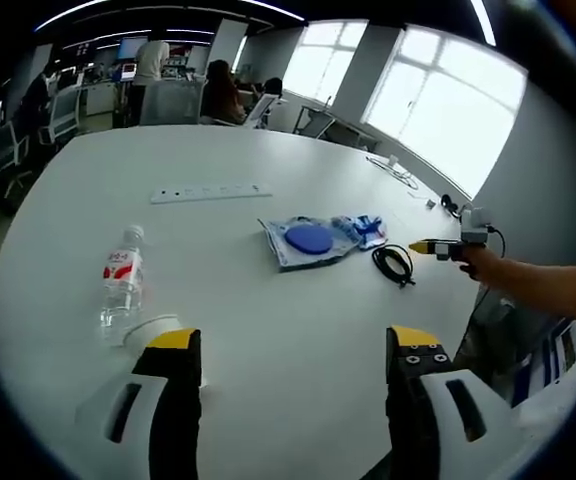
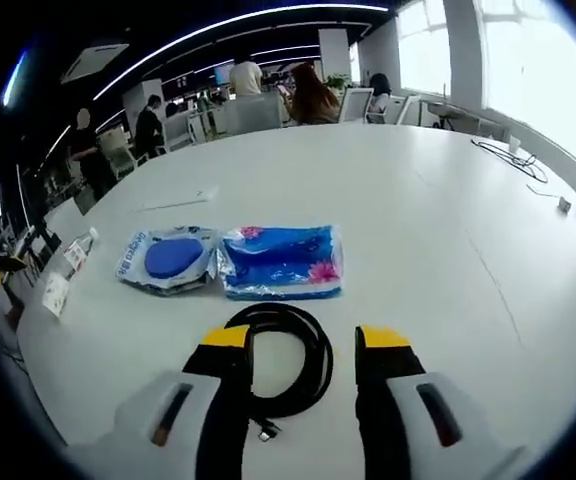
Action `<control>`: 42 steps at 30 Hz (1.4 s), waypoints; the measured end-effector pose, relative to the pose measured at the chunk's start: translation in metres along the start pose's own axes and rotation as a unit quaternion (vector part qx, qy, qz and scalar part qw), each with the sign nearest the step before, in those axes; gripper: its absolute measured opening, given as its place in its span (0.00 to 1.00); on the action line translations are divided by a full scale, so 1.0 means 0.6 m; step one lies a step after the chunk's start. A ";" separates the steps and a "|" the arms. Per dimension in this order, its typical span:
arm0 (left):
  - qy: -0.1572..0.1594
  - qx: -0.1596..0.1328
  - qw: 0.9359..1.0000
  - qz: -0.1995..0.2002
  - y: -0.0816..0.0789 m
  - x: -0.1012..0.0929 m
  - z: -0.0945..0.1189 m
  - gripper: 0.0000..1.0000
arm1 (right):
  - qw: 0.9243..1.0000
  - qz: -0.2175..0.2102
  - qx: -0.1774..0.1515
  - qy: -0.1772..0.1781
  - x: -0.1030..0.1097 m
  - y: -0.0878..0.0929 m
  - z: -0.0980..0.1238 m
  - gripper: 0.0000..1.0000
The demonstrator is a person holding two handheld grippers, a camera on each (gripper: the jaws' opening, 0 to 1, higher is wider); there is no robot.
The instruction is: Arrange the tabletop items into an orderly group along one side of the table until the central work area is clear of visible clutter.
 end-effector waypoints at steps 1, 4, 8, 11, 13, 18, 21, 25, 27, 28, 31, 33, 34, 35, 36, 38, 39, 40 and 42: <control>0.000 -0.001 1.000 -0.001 -0.001 0.001 0.003 0.78 | 1.000 0.002 -0.003 -0.004 0.003 -0.004 0.001 0.43; -0.001 -0.006 1.000 -0.001 -0.003 0.004 0.010 0.78 | 1.000 0.008 -0.011 -0.019 0.018 -0.018 0.008 0.48; -0.004 -0.013 1.000 0.000 -0.006 0.009 0.020 0.78 | 0.999 0.018 -0.019 -0.032 0.038 -0.039 0.015 0.50; -0.005 -0.016 1.000 -0.001 -0.007 0.013 0.027 0.78 | 0.998 0.022 -0.026 -0.044 0.052 -0.051 0.017 0.51; -0.007 -0.021 1.000 0.001 -0.008 0.016 0.032 0.78 | 0.998 0.031 -0.029 -0.054 0.068 -0.061 0.016 0.53; -0.011 -0.027 1.000 0.003 -0.008 0.023 0.048 0.79 | 0.995 0.047 -0.038 -0.083 0.109 -0.082 0.018 0.54; -0.014 -0.032 0.999 0.004 -0.008 0.029 0.060 0.79 | 0.993 0.056 -0.041 -0.097 0.133 -0.093 0.017 0.55; -0.019 -0.039 0.999 0.006 -0.008 0.037 0.073 0.79 | 0.990 0.066 -0.045 -0.113 0.164 -0.104 0.016 0.56; -0.021 -0.044 0.999 0.008 -0.007 0.040 0.081 0.79 | 0.988 0.074 -0.046 -0.125 0.181 -0.108 0.015 0.57; -0.021 -0.045 0.999 0.008 -0.006 0.042 0.085 0.79 | 0.987 0.078 -0.046 -0.132 0.192 -0.109 0.015 0.57; -0.025 -0.048 0.999 0.008 -0.002 0.048 0.096 0.79 | 0.984 0.090 -0.041 -0.146 0.215 -0.111 0.014 0.58; -0.027 -0.051 0.998 0.013 0.000 0.052 0.103 0.80 | 0.982 0.098 -0.042 -0.156 0.232 -0.115 0.014 0.58; -0.030 -0.052 0.998 0.013 0.002 0.055 0.108 0.80 | 0.981 0.101 -0.041 -0.160 0.239 -0.116 0.014 0.58; -0.030 -0.053 0.998 0.013 0.004 0.057 0.112 0.80 | 0.980 0.103 -0.040 -0.165 0.247 -0.117 0.014 0.58; -0.031 -0.055 0.998 0.015 0.005 0.059 0.115 0.80 | 0.979 0.107 -0.040 -0.171 0.254 -0.118 0.014 0.58; -0.035 -0.058 0.998 0.016 0.009 0.062 0.126 0.80 | 0.974 0.120 -0.039 -0.186 0.277 -0.122 0.012 0.58; -0.036 -0.059 0.997 0.017 0.010 0.064 0.130 0.80 | 0.973 0.124 -0.039 -0.189 0.285 -0.123 0.012 0.58; -0.037 -0.060 0.997 0.019 0.011 0.066 0.134 0.80 | 0.972 0.128 -0.040 -0.195 0.295 -0.126 0.011 0.58; -0.039 -0.063 0.997 0.021 0.014 0.069 0.141 0.80 | 0.969 0.134 -0.040 -0.202 0.308 -0.129 0.012 0.58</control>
Point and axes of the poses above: the point that each gripper's makers call its tool centre point, and the gripper's own axes: z roughly backward along the fingers, x roughly to its left, y roughly out of its underside, the point moved 4 cm from there along z, roughly backward along the fingers, and after that the axes turned 1 degree about x, right-handed, at the moved point
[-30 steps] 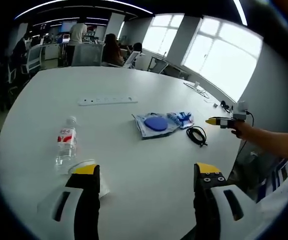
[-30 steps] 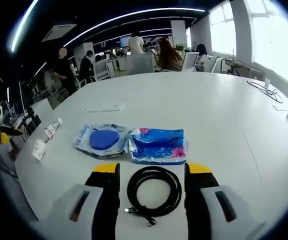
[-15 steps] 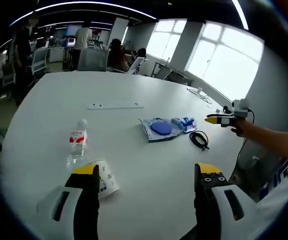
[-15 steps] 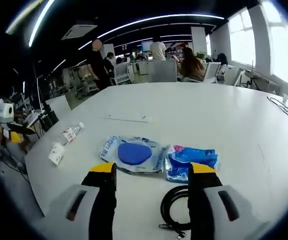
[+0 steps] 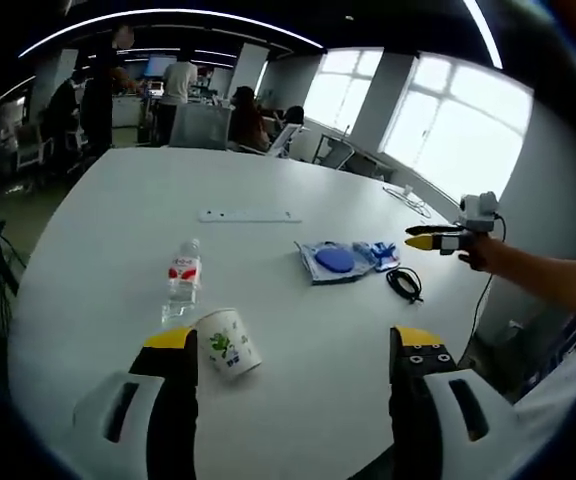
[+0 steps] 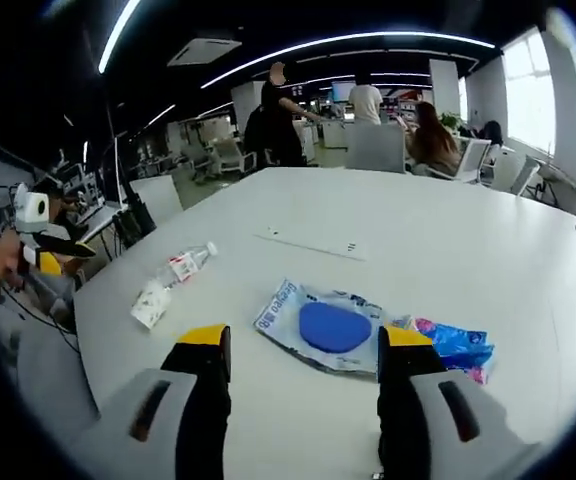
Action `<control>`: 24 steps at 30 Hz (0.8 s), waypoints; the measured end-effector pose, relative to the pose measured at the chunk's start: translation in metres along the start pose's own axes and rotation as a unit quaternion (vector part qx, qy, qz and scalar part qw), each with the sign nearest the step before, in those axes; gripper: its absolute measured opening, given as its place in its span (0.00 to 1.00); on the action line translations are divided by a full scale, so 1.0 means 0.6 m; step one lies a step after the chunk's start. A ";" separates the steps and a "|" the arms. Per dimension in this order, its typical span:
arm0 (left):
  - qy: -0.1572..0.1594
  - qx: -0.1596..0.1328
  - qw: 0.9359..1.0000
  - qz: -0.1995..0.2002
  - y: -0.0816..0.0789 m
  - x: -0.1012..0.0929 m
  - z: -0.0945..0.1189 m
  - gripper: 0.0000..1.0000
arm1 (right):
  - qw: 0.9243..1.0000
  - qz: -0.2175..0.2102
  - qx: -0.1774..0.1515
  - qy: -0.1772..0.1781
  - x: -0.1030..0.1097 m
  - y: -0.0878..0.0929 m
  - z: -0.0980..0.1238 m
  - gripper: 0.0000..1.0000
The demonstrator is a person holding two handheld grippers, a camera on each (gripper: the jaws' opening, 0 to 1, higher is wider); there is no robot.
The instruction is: Arrange the tabletop items into an orderly group along one side of the table until the central work area is clear of visible clutter.
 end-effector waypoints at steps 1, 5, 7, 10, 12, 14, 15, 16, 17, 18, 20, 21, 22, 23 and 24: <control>-0.002 -0.001 1.000 0.001 0.003 0.003 0.007 0.80 | 1.000 0.008 0.001 -0.008 0.012 -0.007 -0.006 0.58; -0.007 -0.004 1.000 0.004 0.008 0.013 0.024 0.80 | 0.999 0.031 0.001 -0.033 0.045 -0.024 -0.021 0.58; -0.008 -0.007 1.000 0.007 0.008 0.018 0.032 0.80 | 0.998 0.037 0.002 -0.044 0.059 -0.031 -0.027 0.59; -0.010 -0.011 1.000 0.008 0.008 0.025 0.044 0.80 | 0.996 0.055 0.000 -0.065 0.085 -0.043 -0.038 0.59; -0.012 -0.013 1.000 0.010 0.011 0.030 0.054 0.81 | 0.994 0.065 0.004 -0.085 0.107 -0.050 -0.047 0.59; -0.013 -0.013 1.000 0.009 0.013 0.034 0.058 0.81 | 0.993 0.074 0.006 -0.092 0.118 -0.054 -0.053 0.59; -0.014 -0.013 1.000 0.011 0.015 0.037 0.063 0.81 | 0.991 0.082 0.010 -0.103 0.129 -0.057 -0.058 0.59; -0.015 -0.013 1.000 0.012 0.017 0.040 0.068 0.81 | 0.990 0.084 0.011 -0.115 0.142 -0.061 -0.063 0.59; -0.015 -0.015 1.000 0.013 0.017 0.042 0.071 0.81 | 0.989 0.088 0.011 -0.122 0.150 -0.064 -0.066 0.59; -0.015 -0.016 1.000 0.014 0.018 0.044 0.075 0.81 | 0.987 0.097 0.014 -0.130 0.159 -0.066 -0.070 0.59; -0.017 -0.017 1.000 0.017 0.022 0.050 0.081 0.81 | 0.982 0.109 0.022 -0.152 0.182 -0.069 -0.079 0.60; -0.017 -0.017 1.000 0.019 0.024 0.053 0.085 0.81 | 0.979 0.117 0.024 -0.165 0.195 -0.073 -0.086 0.60; -0.018 -0.018 0.999 0.020 0.026 0.055 0.088 0.81 | 0.977 0.124 0.029 -0.173 0.205 -0.074 -0.090 0.60; -0.018 -0.018 0.999 0.021 0.028 0.057 0.092 0.81 | 0.973 0.133 0.031 -0.188 0.219 -0.077 -0.096 0.60; -0.019 -0.018 0.999 0.022 0.030 0.060 0.096 0.81 | 0.970 0.137 0.037 -0.200 0.232 -0.078 -0.103 0.60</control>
Point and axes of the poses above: the point that each gripper's makers call its tool centre point, and the gripper's own axes: z roughly backward along the fingers, x roughly to its left, y roughly out of its underside, the point moved 4 cm from there along z, roughly backward along the fingers, and after that the axes turned 1 degree about x, right-handed, at the moved point
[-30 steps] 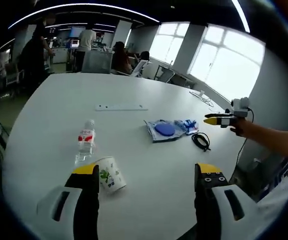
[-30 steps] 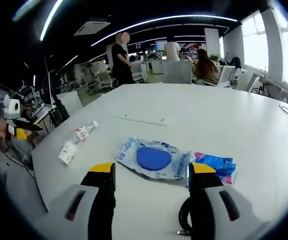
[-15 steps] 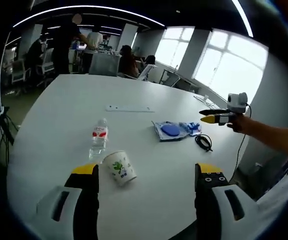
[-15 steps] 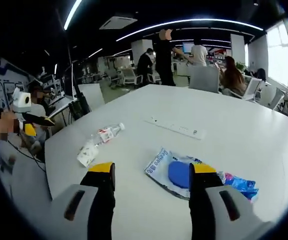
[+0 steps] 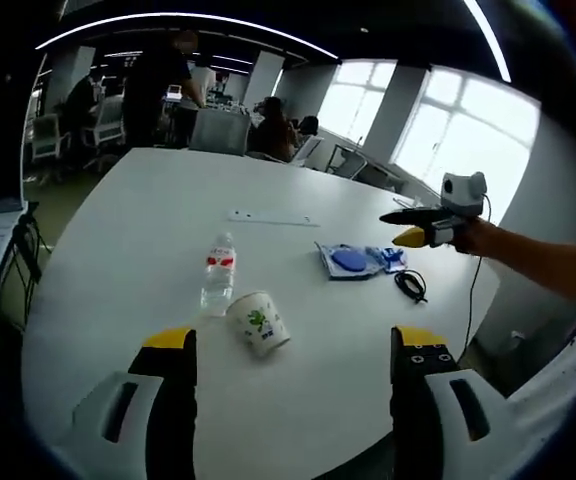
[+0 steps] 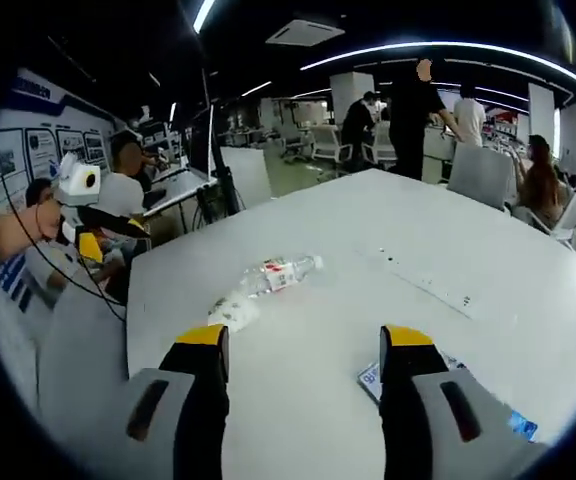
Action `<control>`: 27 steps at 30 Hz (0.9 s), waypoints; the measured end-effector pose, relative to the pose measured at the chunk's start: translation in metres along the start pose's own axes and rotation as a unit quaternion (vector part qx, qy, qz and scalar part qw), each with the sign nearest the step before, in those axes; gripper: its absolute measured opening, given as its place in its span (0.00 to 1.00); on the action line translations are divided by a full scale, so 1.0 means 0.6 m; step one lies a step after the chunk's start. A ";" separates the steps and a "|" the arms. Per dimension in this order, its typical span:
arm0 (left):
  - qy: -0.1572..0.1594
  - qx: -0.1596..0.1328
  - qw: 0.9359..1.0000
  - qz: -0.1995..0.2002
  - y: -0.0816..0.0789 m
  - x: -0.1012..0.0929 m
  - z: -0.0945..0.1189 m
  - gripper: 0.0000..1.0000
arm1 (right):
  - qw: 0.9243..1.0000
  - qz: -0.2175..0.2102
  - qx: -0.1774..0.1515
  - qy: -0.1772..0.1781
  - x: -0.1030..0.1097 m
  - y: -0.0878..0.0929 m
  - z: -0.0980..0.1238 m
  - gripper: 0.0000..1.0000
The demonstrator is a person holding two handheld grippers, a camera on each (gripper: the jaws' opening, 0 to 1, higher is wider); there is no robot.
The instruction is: Arrange the tabletop items into an orderly group along one side of the table until the central work area is clear of visible clutter.
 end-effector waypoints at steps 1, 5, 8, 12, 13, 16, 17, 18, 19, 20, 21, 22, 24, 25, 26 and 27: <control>0.000 0.000 1.000 0.000 0.001 0.001 0.001 0.81 | 1.000 0.008 0.004 -0.007 0.003 -0.003 -0.007 0.60; -0.005 -0.003 1.000 0.007 0.005 0.012 0.014 0.81 | 0.999 0.025 0.015 -0.030 0.019 -0.013 -0.036 0.60; -0.009 -0.004 1.000 0.011 0.010 0.023 0.026 0.82 | 0.997 0.039 0.025 -0.054 0.035 -0.022 -0.064 0.61; -0.013 -0.003 1.000 0.016 0.018 0.037 0.037 0.82 | 0.994 0.059 0.042 -0.087 0.054 -0.026 -0.098 0.61; -0.015 -0.003 1.000 0.017 0.020 0.040 0.039 0.82 | 0.993 0.059 0.044 -0.092 0.057 -0.028 -0.105 0.61; -0.018 -0.004 1.000 0.025 0.028 0.052 0.045 0.82 | 0.989 0.070 0.056 -0.116 0.068 -0.031 -0.131 0.61; -0.019 -0.004 0.999 0.026 0.030 0.055 0.046 0.82 | 0.988 0.073 0.060 -0.121 0.071 -0.032 -0.136 0.61; -0.020 -0.004 0.999 0.028 0.032 0.057 0.047 0.81 | 0.986 0.077 0.066 -0.130 0.074 -0.031 -0.145 0.60; -0.020 -0.005 0.999 0.032 0.034 0.061 0.049 0.81 | 0.985 0.083 0.069 -0.135 0.076 -0.031 -0.152 0.60; -0.021 -0.006 0.999 0.034 0.036 0.063 0.050 0.81 | 0.983 0.088 0.076 -0.143 0.078 -0.030 -0.161 0.59; -0.022 -0.006 0.999 0.035 0.037 0.065 0.051 0.81 | 0.981 0.090 0.082 -0.152 0.081 -0.029 -0.168 0.59; -0.025 -0.006 0.999 0.038 0.040 0.068 0.052 0.81 | 0.979 0.093 0.086 -0.159 0.084 -0.028 -0.174 0.58; -0.026 -0.009 0.999 0.045 0.045 0.073 0.054 0.81 | 0.975 0.107 0.097 -0.172 0.086 -0.025 -0.191 0.57; -0.026 -0.008 0.999 0.047 0.046 0.074 0.055 0.81 | 0.972 0.108 0.104 -0.179 0.087 -0.023 -0.197 0.57; -0.030 -0.008 0.998 0.047 0.049 0.077 0.056 0.81 | 0.969 0.109 0.116 -0.190 0.089 -0.018 -0.206 0.57; -0.030 -0.008 0.998 0.048 0.051 0.078 0.057 0.81 | 0.967 0.114 0.121 -0.193 0.088 -0.017 -0.213 0.57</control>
Point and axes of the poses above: the point that each gripper's makers call its tool centre point, and the gripper's own axes: z roughly backward along the fingers, x roughly to its left, y roughly out of its underside, the point moved 4 cm from there along z, roughly backward along the fingers, and after that the axes turned 1 degree about x, right-handed, at the moved point
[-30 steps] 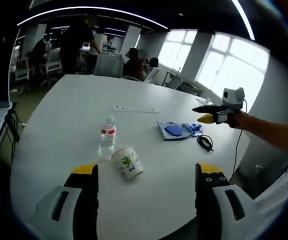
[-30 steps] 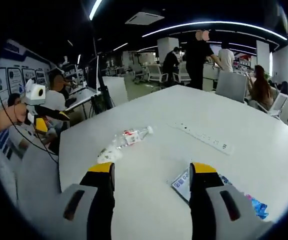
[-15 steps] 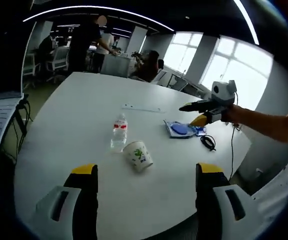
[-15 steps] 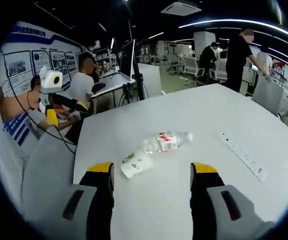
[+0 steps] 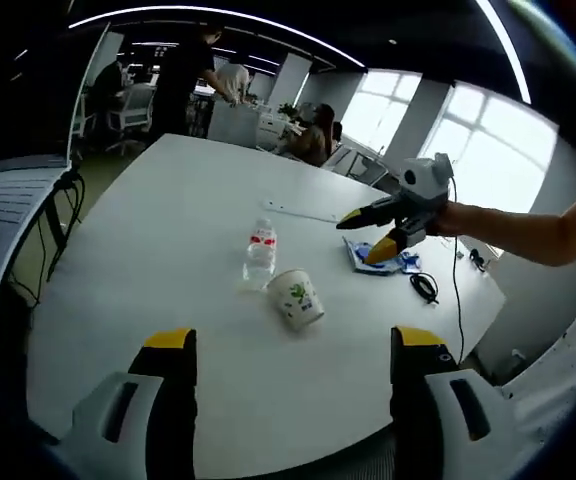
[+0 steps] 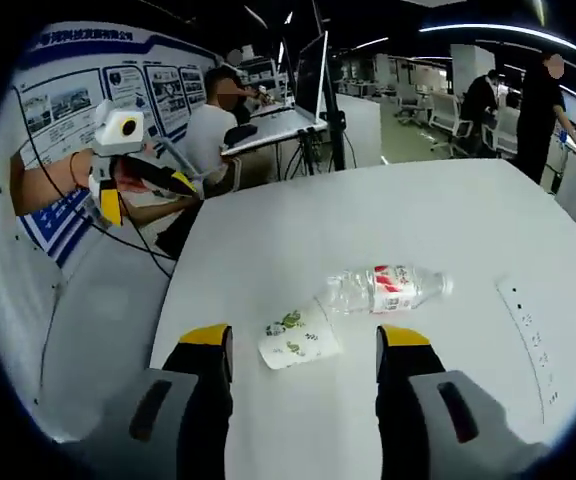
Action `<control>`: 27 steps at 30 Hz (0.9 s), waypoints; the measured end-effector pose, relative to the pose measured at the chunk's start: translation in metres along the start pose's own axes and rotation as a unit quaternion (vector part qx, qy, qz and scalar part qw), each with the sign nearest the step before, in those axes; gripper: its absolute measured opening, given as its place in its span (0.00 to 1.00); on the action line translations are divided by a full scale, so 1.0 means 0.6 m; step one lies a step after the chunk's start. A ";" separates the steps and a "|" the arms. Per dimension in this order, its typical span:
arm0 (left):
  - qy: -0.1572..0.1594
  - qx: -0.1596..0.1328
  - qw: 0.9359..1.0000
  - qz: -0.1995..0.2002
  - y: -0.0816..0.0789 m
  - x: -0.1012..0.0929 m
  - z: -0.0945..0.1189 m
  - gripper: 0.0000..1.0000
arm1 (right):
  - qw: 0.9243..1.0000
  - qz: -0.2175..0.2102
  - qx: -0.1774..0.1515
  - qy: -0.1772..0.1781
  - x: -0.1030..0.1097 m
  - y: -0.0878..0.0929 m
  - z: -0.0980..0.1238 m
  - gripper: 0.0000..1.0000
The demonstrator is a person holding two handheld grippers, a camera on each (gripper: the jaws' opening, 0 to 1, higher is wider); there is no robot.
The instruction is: Arrange the tabletop items into an orderly group along one side of the table until the central work area is clear of visible clutter.
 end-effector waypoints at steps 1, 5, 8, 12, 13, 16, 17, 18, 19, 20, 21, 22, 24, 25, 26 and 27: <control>0.001 -0.002 1.000 0.004 0.002 0.001 0.001 0.81 | 1.000 0.005 0.006 -0.009 -0.003 0.001 -0.008 0.56; -0.003 -0.003 1.000 0.011 0.008 0.008 0.005 0.81 | 0.999 0.012 0.028 -0.037 -0.006 0.004 -0.029 0.53; -0.006 -0.005 1.000 0.017 0.013 0.013 0.006 0.81 | 0.998 0.016 0.039 -0.047 -0.012 0.004 -0.041 0.53; -0.009 -0.005 1.000 0.024 0.023 0.021 0.006 0.81 | 0.995 0.020 0.059 -0.074 -0.020 0.007 -0.064 0.51; -0.008 -0.004 1.000 0.025 0.025 0.021 0.006 0.81 | 0.994 0.023 0.064 -0.080 -0.022 0.008 -0.069 0.50; -0.009 -0.003 1.000 0.029 0.030 0.025 0.004 0.81 | 0.992 0.024 0.071 -0.097 -0.026 0.008 -0.082 0.48; -0.009 -0.003 0.999 0.031 0.031 0.026 0.003 0.81 | 0.992 0.024 0.075 -0.099 -0.028 0.009 -0.086 0.48; -0.009 -0.003 0.999 0.033 0.033 0.028 0.003 0.81 | 0.991 0.026 0.080 -0.103 -0.031 0.010 -0.091 0.47; -0.010 -0.002 0.999 0.034 0.035 0.031 0.002 0.81 | 0.990 0.027 0.084 -0.110 -0.031 0.010 -0.093 0.46; -0.011 -0.002 0.999 0.036 0.037 0.033 0.002 0.81 | 0.989 0.025 0.087 -0.119 -0.030 0.011 -0.096 0.44; -0.011 -0.002 0.999 0.037 0.038 0.035 0.002 0.81 | 0.987 0.024 0.091 -0.127 -0.030 0.012 -0.100 0.42; -0.011 -0.002 0.999 0.040 0.040 0.038 0.001 0.81 | 0.987 0.026 0.092 -0.131 -0.030 0.012 -0.103 0.41; -0.011 -0.001 0.999 0.041 0.043 0.041 0.000 0.81 | 0.985 0.024 0.100 -0.139 -0.033 0.014 -0.112 0.39; -0.011 -0.001 0.999 0.042 0.044 0.042 -0.001 0.81 | 0.984 0.024 0.105 -0.144 -0.034 0.016 -0.114 0.37; -0.011 -0.002 0.999 0.043 0.044 0.044 -0.001 0.81 | 0.982 0.026 0.108 -0.152 -0.035 0.017 -0.119 0.36; -0.011 -0.002 0.999 0.045 0.045 0.046 -0.002 0.81 | 0.980 0.024 0.111 -0.161 -0.033 0.017 -0.121 0.34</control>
Point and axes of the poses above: the point that each gripper's makers call its tool centre point, and the gripper's own axes: z roughly backward along the fingers, x roughly to its left, y roughly out of its underside, the point moved 4 cm from there along z, roughly backward along the fingers, and after that the axes turned 1 degree about x, right-handed, at the moved point
